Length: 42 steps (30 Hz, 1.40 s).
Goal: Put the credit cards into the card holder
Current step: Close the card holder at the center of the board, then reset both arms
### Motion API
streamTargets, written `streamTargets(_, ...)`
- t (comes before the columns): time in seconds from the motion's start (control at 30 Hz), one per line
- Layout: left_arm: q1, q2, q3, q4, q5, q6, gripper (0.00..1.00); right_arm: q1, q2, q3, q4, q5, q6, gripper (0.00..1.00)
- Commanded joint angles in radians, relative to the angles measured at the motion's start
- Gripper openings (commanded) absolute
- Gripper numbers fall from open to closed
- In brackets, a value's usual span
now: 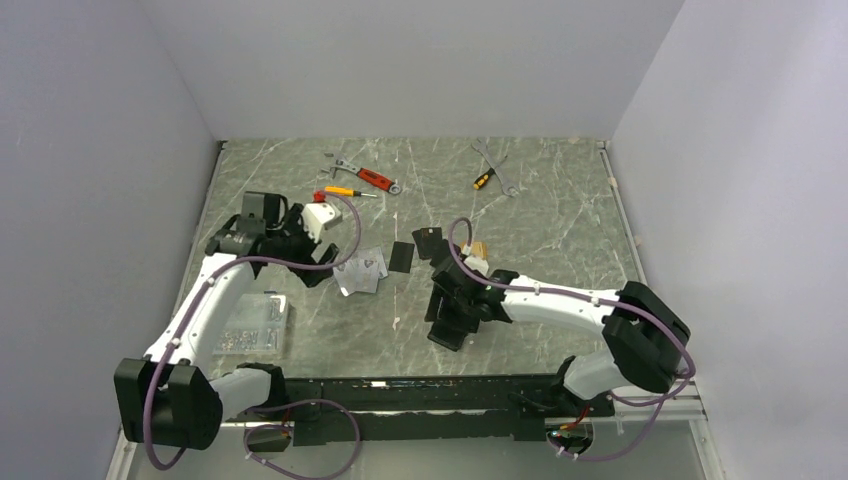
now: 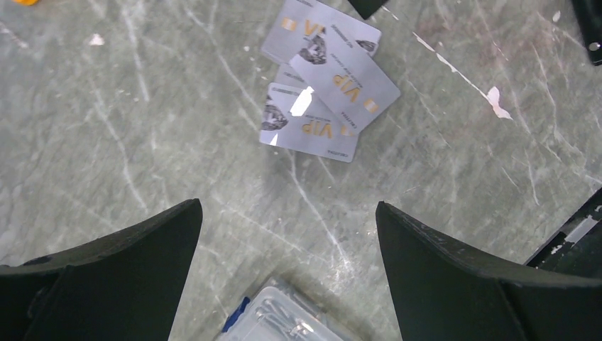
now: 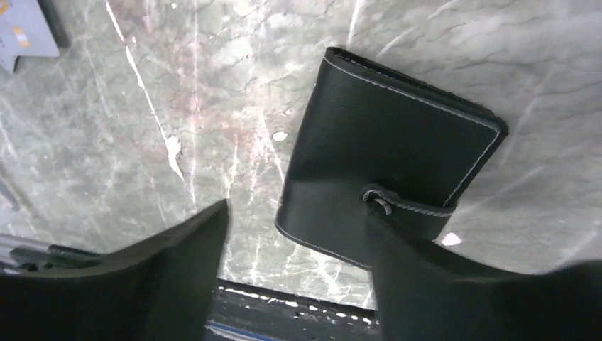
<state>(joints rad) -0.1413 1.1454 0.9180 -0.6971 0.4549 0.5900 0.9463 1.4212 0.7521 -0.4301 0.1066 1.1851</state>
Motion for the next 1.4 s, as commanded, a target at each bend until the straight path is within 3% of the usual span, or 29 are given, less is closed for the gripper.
streamTargets(0.0,0.061,-0.004,0.1,-0.079,0.072,-0.003,1.0,-0.017,0.021,0.087,-0.172,0.132,-0.132,0.79)
streamTargets(0.03,0.07,-0.007,0.116,-0.095,0.08,-0.004,0.99,-0.015,0.026,0.153,-0.185,0.139,-0.158,0.93)
streamTargets(0.07,0.078,-0.012,0.139,-0.11,0.088,-0.007,0.99,-0.015,0.034,0.213,-0.207,0.15,-0.182,0.99)
streamTargets(0.27,0.137,0.004,0.247,-0.161,0.138,-0.063,0.99,-0.027,0.074,0.564,-0.332,0.171,-0.352,1.0)
streamTargets(0.37,0.22,0.029,0.311,-0.183,0.179,-0.097,0.99,-0.062,0.078,0.714,-0.363,0.16,-0.472,1.0)
streamTargets(0.53,0.299,0.035,0.313,-0.068,0.123,-0.225,1.0,-0.23,0.062,0.793,-0.352,0.149,-0.612,1.0)
streamTargets(0.67,0.304,-0.024,0.121,0.157,0.07,-0.278,0.99,-0.44,-0.009,0.61,-0.215,0.29,-0.636,1.0)
streamTargets(0.83,0.308,-0.09,-0.25,0.572,0.04,-0.277,0.99,-0.529,-0.12,0.082,0.445,0.56,-0.922,1.0)
streamTargets(0.93,0.316,-0.095,-0.393,0.808,0.028,-0.302,0.99,-0.591,-0.062,0.0,0.539,0.618,-0.965,1.0)
streamTargets(1.07,0.323,-0.047,-0.472,0.956,0.068,-0.347,0.99,-0.675,-0.048,-0.12,0.712,0.634,-0.965,1.0)
streamTargets(1.27,0.327,0.028,-0.555,1.194,0.0,-0.399,0.99,-0.752,-0.058,-0.318,1.058,0.613,-1.009,1.0)
streamTargets(1.37,0.327,0.04,-0.558,1.232,0.0,-0.411,0.99,-0.773,-0.038,-0.372,1.182,0.591,-1.035,1.0)
